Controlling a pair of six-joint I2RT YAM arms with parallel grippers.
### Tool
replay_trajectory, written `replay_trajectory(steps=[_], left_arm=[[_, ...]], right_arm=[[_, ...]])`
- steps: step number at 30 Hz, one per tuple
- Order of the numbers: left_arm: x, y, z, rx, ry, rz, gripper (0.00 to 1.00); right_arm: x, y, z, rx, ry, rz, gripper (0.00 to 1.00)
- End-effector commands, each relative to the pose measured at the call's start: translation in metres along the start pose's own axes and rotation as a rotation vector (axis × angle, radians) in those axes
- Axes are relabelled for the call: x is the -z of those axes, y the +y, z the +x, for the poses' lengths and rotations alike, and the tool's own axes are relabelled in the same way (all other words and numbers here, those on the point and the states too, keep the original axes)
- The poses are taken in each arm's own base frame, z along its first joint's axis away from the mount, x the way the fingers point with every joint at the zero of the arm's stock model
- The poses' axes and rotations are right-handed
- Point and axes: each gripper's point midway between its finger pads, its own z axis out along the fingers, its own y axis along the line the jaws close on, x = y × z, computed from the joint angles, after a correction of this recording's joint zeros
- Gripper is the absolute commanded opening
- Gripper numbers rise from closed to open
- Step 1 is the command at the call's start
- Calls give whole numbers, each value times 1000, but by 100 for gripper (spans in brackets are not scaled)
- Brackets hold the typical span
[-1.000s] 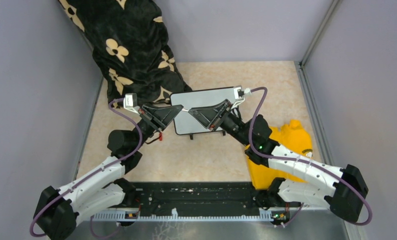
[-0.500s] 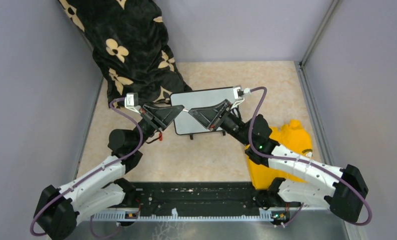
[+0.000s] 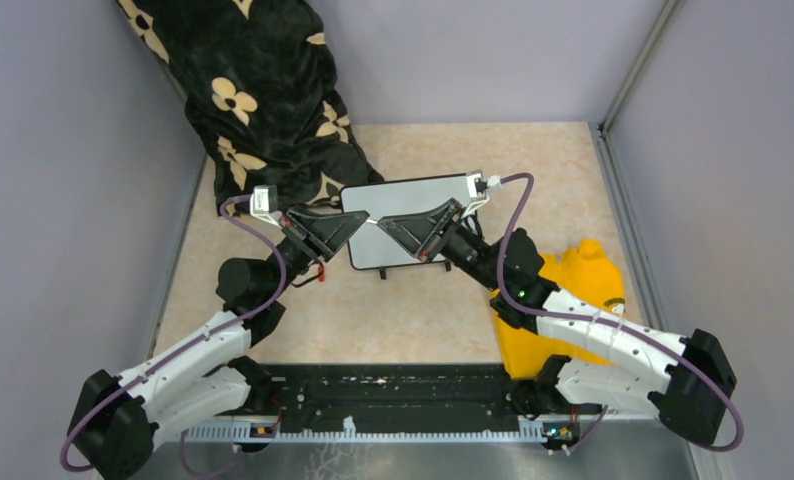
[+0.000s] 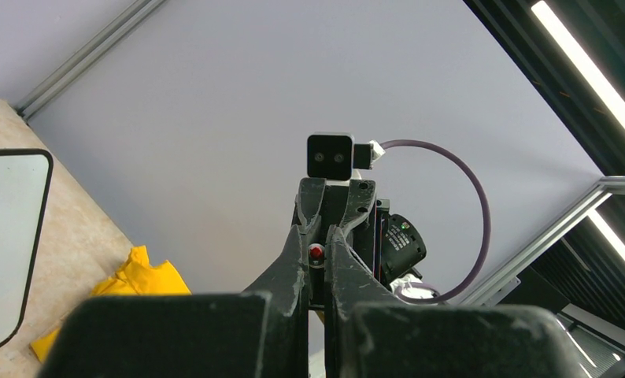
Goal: Write a sentence on the whiteboard
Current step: Adjust the whiteboard marker, then write a sentence on the whiteboard.
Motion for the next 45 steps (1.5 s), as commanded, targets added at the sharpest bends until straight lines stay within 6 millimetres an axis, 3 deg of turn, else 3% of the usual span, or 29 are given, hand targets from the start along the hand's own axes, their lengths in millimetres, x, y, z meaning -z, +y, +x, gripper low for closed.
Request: replay_trajectory(steps=[1,7,14,19,23,27,30,33,38,45], left_arm=[[-2,7,8,-13,41,-30,0],[-1,9,9,-14,43,-38,2],[9,19,7,-41,20,-84,67],[29,28,-11,-218,-54,-175,86],[39,21,-32,-531,-36,-264,90],[48,42,-37,-821,124,-393,91],[55,62,-30,-918,274,-470,92],[64,85,-22,-902,362,-555,96],[74,114,-27,-836,332,-719,99],[76,129,-47,-804,197,-839,99]], right_arm=[[-5,40,-28,5,-72,-132,14],[-5,40,-28,10,-71,-134,3],[4,37,-33,85,-59,-84,0],[20,16,-42,253,-11,94,0],[44,-18,-56,419,30,329,0],[69,-65,-57,548,153,609,0],[88,-96,-56,605,205,782,0],[101,-119,-48,623,252,886,0],[109,-133,-41,603,238,940,0],[112,-126,-38,570,161,845,0]])
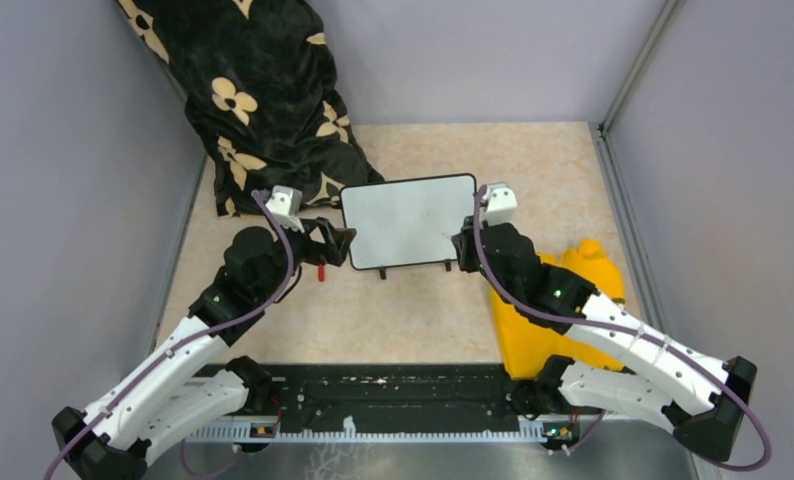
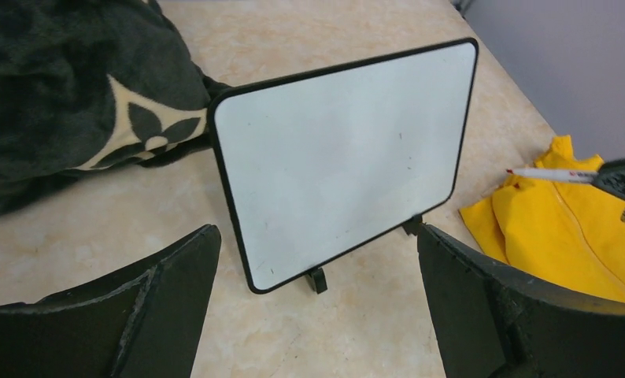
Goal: Write a sentence on the whiteboard
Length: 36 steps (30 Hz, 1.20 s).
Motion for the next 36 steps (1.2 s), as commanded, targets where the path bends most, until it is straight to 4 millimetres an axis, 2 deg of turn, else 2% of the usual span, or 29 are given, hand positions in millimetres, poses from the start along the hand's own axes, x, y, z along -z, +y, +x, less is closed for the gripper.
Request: replay_trajectory(steps=[1,6,11,15,18,24,32,36], left_arm=[[-6,20,-13,51,-67,-134,99],[-17,24,-24,42,-128,-162,99],[-29,15,-9,10,-79,-103,99],[-31,32,2,78,-81,-198,99],[-33,36,9,96,-75,-217,99],[-34,25,32,101,4,-148,99],[-33,-25,57,73,115,153,99],[-41,-20,69,148,186,94,99]], right_arm=[[10,4,-22,-71,-124,-66,0],[12,6,-17,-70,-163,-112,0],[8,15,-11,-73,-167,-163,0],[6,11,-7,-122,-190,-146,0],[4,10,-9,-134,-214,-144,0],[-9,19,-4,-84,-175,-141,0],[-1,40,-9,9,-228,-191,0],[4,45,-4,-10,-235,-229,0]])
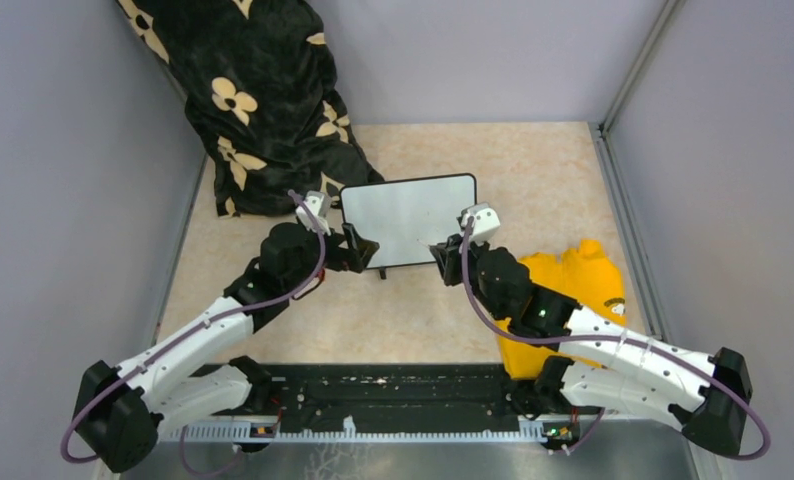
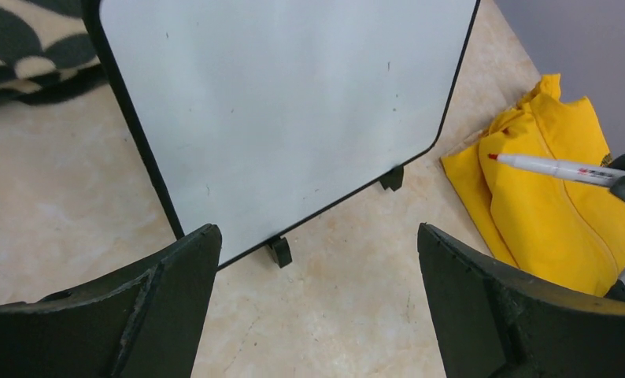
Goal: Write a sentence on the whiteboard
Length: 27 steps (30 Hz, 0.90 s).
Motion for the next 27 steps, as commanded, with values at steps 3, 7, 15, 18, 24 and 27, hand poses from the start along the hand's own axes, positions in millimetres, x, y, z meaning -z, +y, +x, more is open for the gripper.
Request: replay_trajectory(steps=[3,7,15,18,24,27], left_arm=[[-7,-12,11,106,97,17,99],[-3,-13,15,200,98,10,99],[12,-12,62,245,118,103,99],[13,5,93,276,150,57,95],[4,12,111,253,199,35,83],[-7,10,83,220,195,-22,81]], right_arm=[[8,11,-29,-44,-118,-49,0],[8,7,-28,-54,-127,-24,0],[5,11,-31,-90,-140,-32,0],[2,14,-32,-80,-145,-39,0],[-3,17,-32,-61,-150,-46,0],[-6,19,-33,-45,-146,-51,0]])
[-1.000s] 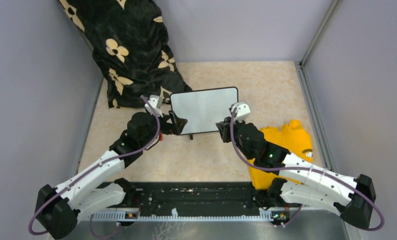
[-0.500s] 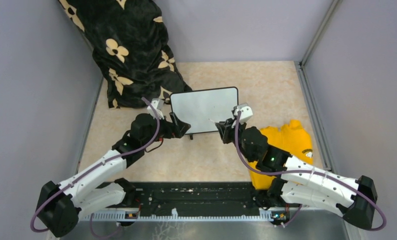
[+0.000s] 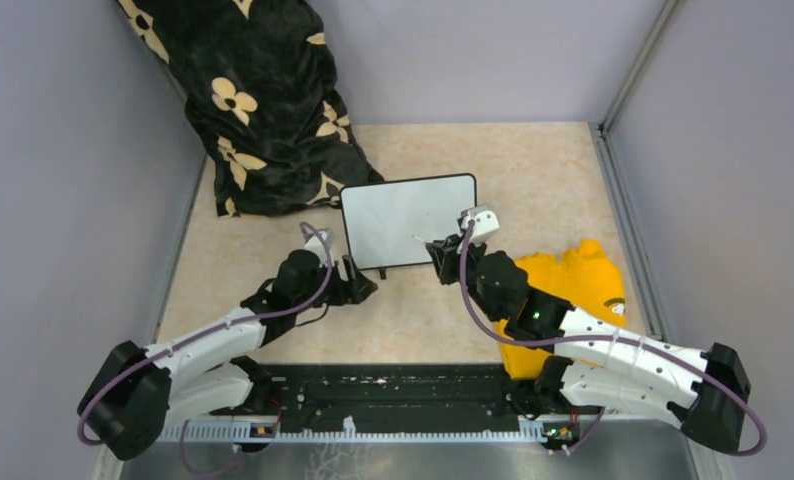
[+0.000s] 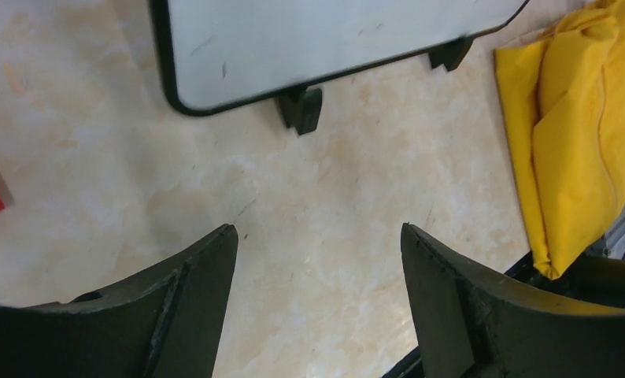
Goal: Write a sentence on the whiteboard
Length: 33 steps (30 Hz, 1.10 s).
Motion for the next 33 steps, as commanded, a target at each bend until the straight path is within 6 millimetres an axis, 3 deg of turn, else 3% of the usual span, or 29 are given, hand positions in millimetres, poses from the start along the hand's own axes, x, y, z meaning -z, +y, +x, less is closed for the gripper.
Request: replay_trajectory(steps=[1,4,7,10,12,14,17,22,27,29,33], left_arm=[[-2,-28,-65,-39,-116,-40,81],[13,-28,-117,-42,-201,-135,88],[33,-13,-178,-17,-235,-112,88],[39,-4,-207,-55,-250,-85,90],[38,-15,-218,-138,-297,-12,93],[41,-35,-219,-223,-356,147,95],[40,-44,-209,-326,-451,268,96],[38,1,-226,-63,-609,62,95],[37,16,-225,-177,-601,-17,98],[34,11,-217,-279,-551,48,98],[32,1,-210,-272,-499,324,97]], right_arm=[[-4,13,-27,-12,-71,-34,0],[-3,15,-30,-10,-71,-38,0],[-1,18,-32,-11,-73,-58,0],[3,18,-34,-17,-87,-73,0],[6,19,-38,-19,-101,-85,0],[9,21,-43,-20,-118,-102,0],[11,23,-48,-12,-129,-118,0],[12,23,-45,-8,-125,-126,0],[13,21,-47,-35,-146,-119,0],[13,22,-48,-44,-147,-123,0],[12,25,-50,-53,-144,-124,0]])
